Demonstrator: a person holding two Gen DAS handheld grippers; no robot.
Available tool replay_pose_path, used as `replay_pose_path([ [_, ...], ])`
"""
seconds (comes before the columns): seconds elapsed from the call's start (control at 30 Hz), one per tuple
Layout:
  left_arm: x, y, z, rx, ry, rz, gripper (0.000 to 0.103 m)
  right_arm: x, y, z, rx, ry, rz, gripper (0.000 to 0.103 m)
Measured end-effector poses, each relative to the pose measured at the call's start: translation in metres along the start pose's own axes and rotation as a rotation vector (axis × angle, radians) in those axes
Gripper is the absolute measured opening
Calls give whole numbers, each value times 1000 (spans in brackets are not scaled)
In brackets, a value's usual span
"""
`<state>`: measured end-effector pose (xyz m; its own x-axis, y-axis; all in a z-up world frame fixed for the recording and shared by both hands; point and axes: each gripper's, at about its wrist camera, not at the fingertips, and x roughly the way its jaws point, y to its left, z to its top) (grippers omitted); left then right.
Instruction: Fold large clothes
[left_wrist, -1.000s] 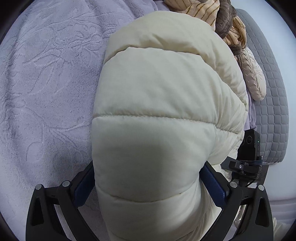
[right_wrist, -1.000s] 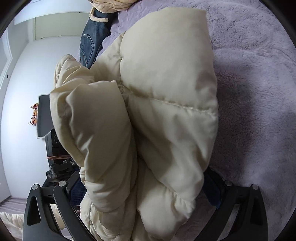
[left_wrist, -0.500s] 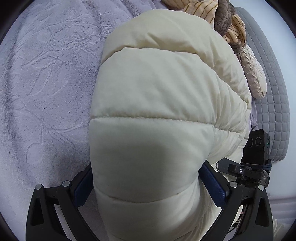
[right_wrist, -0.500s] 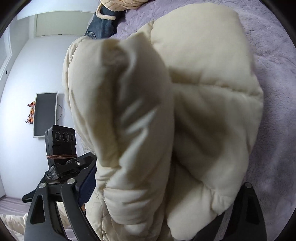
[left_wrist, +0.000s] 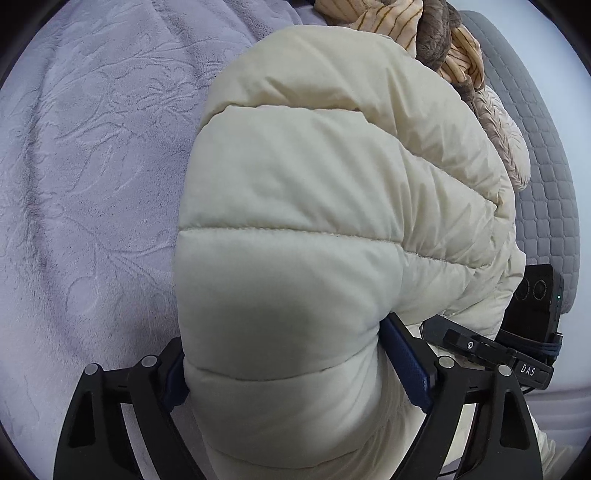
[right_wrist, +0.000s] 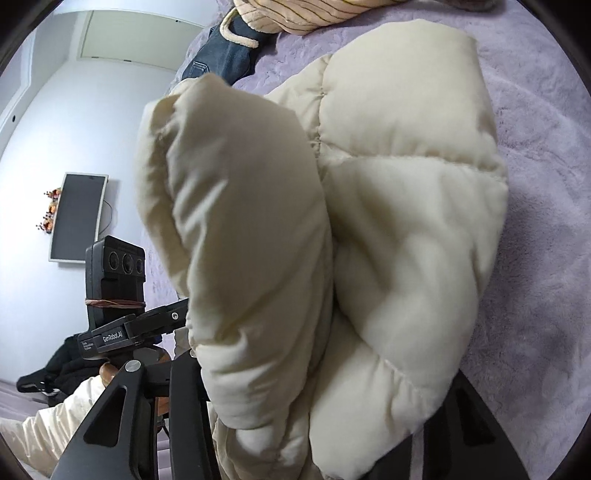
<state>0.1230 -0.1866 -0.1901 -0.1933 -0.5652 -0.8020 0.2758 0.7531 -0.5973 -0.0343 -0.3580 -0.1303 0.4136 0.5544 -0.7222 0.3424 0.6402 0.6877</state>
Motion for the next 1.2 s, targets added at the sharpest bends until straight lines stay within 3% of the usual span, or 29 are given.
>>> replay_pose_path([
  [0.27,-29,-14,-8,24,-31,15,85,-19,7,-13,-8,-19,75,47],
  [0.53,-88,9,-26,28,-114,-3,85,-28,34,-23,-42,-14,129,47],
  [0.77,-156,73,-17,-5,-197,5,85,12,96,-24,-107,-9,137,47],
  [0.97,-210,141,17,-30,-277,77,85,78,145,2,-138,4,188,47],
  [1.2,-212,196,81,-72,-343,132,85,150,163,54,-155,31,191,47],
])
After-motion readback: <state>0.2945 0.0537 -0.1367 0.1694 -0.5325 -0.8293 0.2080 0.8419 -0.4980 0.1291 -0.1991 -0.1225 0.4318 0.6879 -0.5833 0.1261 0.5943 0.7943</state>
